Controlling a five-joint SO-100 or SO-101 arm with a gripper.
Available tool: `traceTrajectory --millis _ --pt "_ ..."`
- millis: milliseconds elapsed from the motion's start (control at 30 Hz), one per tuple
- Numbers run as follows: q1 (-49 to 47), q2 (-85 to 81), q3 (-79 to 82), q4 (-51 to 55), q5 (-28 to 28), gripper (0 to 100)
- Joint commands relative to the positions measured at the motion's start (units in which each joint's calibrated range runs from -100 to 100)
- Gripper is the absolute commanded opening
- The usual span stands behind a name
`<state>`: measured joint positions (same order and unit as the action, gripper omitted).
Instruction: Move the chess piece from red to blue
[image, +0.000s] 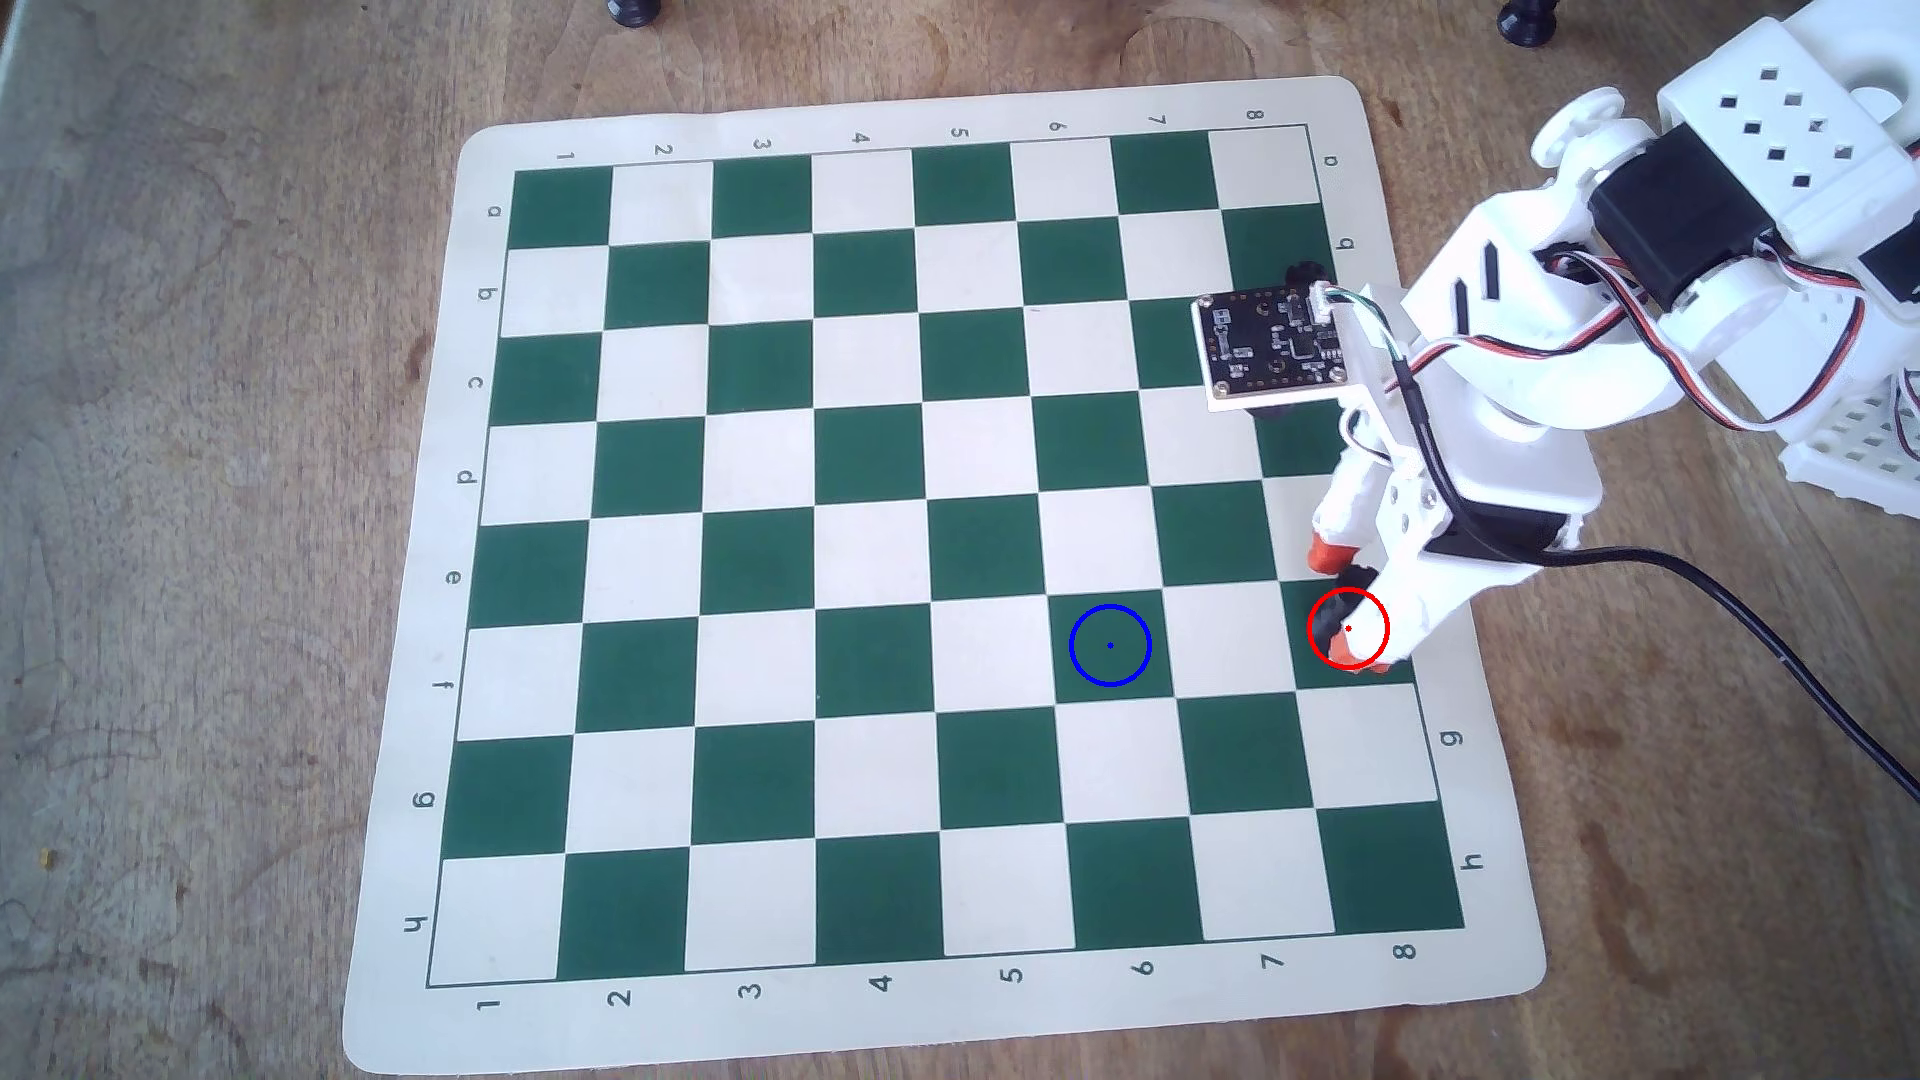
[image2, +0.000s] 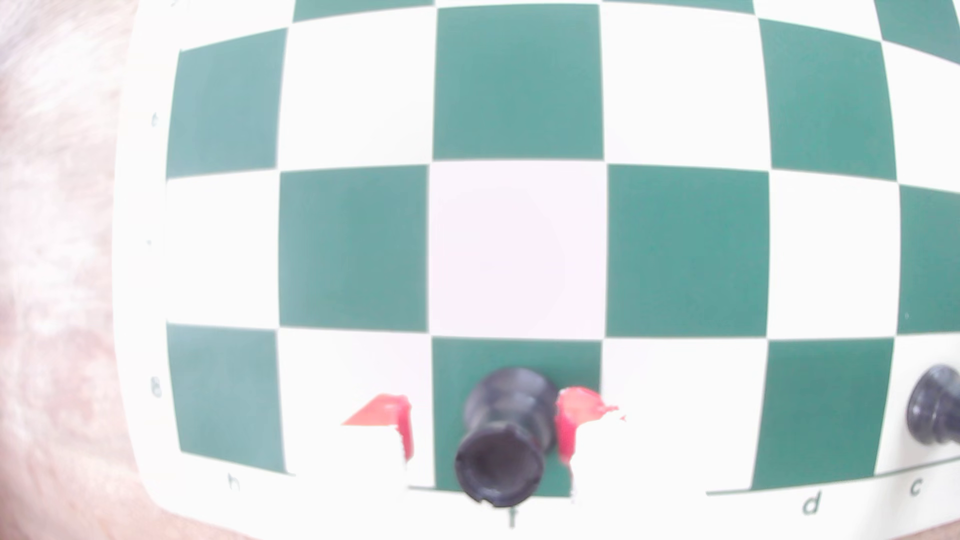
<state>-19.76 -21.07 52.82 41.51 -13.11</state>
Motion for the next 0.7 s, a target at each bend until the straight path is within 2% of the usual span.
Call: traceTrajectory --millis 0,200,333,667 --pt "-0.1 -2.0 0.2 -0.6 0.3 15" --pt "-0.1 -2.0 0.5 -0.6 0.4 11" --pt "-0.2 -1.9 0.5 -0.6 0.4 0" --pt "-0.3 -3.1 0.5 -0.4 0.3 0"
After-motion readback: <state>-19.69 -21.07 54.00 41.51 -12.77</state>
